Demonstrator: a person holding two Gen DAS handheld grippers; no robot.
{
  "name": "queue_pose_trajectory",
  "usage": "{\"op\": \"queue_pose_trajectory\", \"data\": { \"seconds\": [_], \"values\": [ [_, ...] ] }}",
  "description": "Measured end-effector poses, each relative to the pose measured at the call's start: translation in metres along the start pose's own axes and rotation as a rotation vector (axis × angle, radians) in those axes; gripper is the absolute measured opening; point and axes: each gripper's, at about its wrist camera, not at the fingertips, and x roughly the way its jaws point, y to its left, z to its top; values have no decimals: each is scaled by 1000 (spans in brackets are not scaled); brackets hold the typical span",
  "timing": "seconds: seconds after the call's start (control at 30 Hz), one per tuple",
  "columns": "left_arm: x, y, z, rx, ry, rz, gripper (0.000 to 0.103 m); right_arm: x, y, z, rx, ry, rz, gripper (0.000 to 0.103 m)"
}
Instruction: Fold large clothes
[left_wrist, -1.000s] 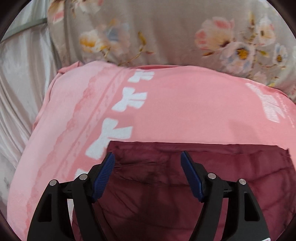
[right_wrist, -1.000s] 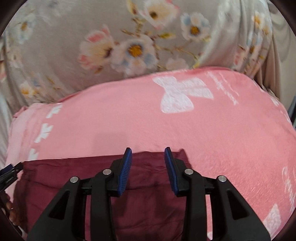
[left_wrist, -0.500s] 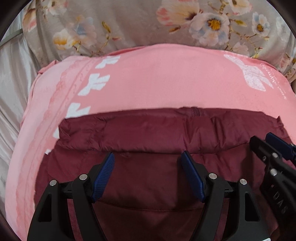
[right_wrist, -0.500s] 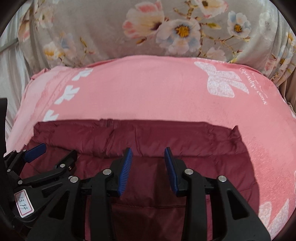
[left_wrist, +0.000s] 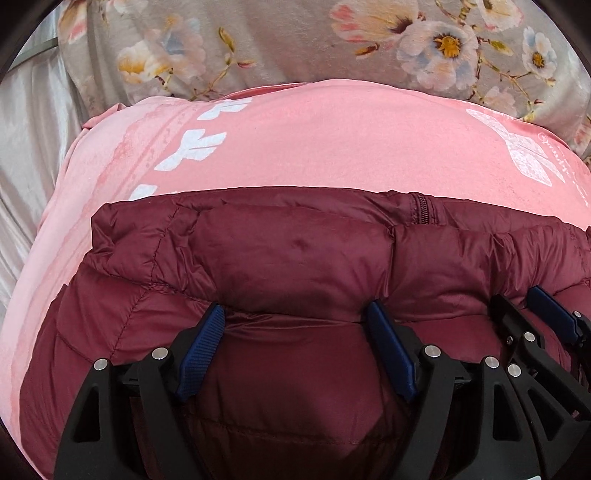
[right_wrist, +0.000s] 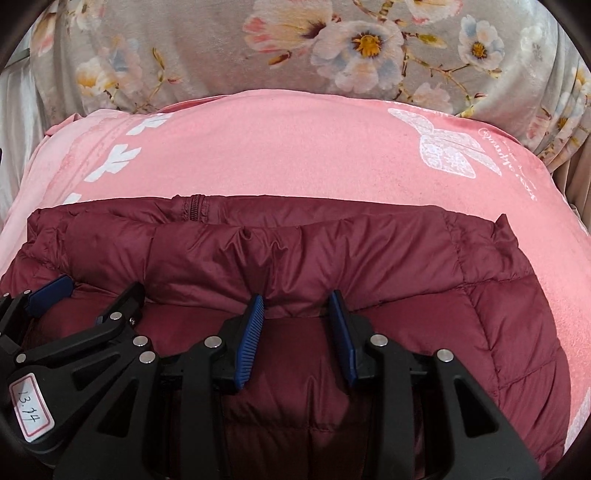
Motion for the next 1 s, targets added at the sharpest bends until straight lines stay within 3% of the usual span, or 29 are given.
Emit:
{"op": "queue_pose_trajectory", "data": {
  "seconds": [0.77,0.9,1.0],
  "values": [
    [5,-6,1,-3,-9,39,79,4,-1,1,4,-3,-10,35],
    [4,-4,2,-7,-6,21,81,0,-4,1,22,-12,29,38],
    [-13,11,-1,-21,10,-16,81,-31,-12,-6,61,-33,70,39]
  ]
}}
